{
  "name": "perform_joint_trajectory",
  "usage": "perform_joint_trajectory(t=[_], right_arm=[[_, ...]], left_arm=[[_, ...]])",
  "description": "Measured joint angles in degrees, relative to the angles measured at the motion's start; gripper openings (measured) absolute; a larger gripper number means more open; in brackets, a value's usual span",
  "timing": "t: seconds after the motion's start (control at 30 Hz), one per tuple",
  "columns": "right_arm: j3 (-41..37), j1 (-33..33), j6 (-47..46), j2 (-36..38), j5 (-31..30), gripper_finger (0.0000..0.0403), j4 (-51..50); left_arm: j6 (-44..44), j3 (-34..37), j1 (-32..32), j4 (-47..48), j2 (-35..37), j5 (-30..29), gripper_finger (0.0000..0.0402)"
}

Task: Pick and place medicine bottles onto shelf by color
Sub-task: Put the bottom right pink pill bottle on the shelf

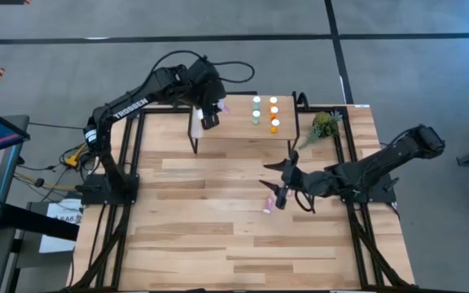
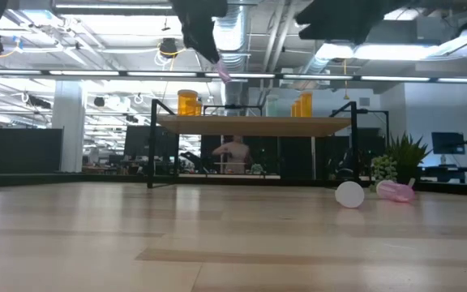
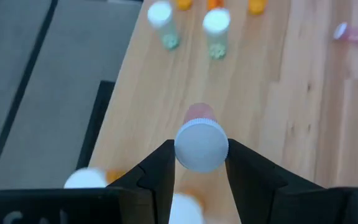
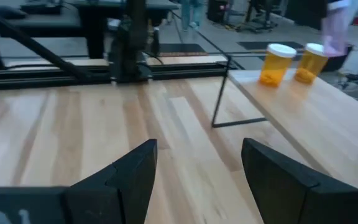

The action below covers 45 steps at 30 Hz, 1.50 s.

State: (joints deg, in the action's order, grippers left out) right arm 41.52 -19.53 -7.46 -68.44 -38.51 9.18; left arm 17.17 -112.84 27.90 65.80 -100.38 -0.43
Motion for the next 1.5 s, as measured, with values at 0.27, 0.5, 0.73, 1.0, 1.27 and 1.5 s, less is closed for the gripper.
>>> perform_joint_trajectory(t=[0.27,0.5,0.73,1.0,1.27,1.5], right_arm=[[0.0,-0.3,3.4,2.3,1.2,0.0258,-1.2],[0.0,2.7,7.0,3.4,1.2,0.0258,-2.0],[0.0,6.8,8.0,3.4,1.2,0.0258,-2.8],[0.0,8.1,9.0,3.3,1.3,0.0258,-4.2],[0.0,8.1,9.2,3.3,1.3,0.0258,-4.6],[0.0,8.1,9.0,3.3,1.3,0.0258,-4.5]], left_arm=[[2.5,0.0,3.3,-5.7,0.0,0.1,0.0119],[3.8,0.0,6.7,-9.0,0.0,4.3,0.0119],[5.5,-1.9,7.8,-13.4,-1.8,8.3,0.0119],[7.3,-11.6,8.0,-0.3,-12.8,7.7,0.0119],[8.8,-22.1,8.1,8.8,-23.9,6.7,0.0119],[8.7,-21.6,8.1,13.1,-24.5,2.2,0.0119]])
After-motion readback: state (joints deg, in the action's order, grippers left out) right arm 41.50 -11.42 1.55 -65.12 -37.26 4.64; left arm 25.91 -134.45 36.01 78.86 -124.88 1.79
